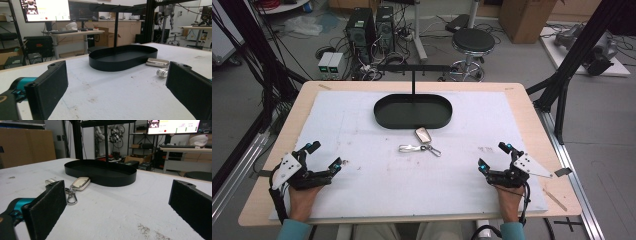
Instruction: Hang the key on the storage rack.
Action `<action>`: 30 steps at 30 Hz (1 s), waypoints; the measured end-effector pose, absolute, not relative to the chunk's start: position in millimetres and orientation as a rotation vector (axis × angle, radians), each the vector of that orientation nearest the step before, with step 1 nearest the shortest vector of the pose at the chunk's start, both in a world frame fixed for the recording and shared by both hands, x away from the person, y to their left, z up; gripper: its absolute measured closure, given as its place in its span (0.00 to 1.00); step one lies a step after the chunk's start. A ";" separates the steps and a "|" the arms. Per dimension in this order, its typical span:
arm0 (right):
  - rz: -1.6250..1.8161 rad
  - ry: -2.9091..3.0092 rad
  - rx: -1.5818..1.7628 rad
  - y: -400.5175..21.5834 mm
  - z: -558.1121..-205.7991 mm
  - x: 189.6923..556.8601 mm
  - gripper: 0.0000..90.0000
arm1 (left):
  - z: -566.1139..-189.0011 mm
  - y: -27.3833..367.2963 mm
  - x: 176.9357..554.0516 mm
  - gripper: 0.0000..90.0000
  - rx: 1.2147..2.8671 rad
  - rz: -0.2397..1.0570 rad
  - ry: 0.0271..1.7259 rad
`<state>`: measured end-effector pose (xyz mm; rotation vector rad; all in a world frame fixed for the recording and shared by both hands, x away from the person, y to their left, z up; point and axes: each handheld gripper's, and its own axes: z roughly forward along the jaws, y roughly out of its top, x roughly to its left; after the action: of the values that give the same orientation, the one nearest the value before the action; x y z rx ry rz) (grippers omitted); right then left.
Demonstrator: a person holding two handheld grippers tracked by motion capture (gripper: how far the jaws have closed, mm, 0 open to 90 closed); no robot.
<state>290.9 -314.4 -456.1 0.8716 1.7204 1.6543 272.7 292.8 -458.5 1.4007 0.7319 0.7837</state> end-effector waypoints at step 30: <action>1.688 1.825 0.752 -306.2 -422.2 305.4 0.01 | -458.5 292.9 272.6 0.05 1.397 0.788 0.736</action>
<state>305.4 -306.2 -422.2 0.7519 1.8248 1.6877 272.6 292.9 -458.5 1.3970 0.7356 0.7876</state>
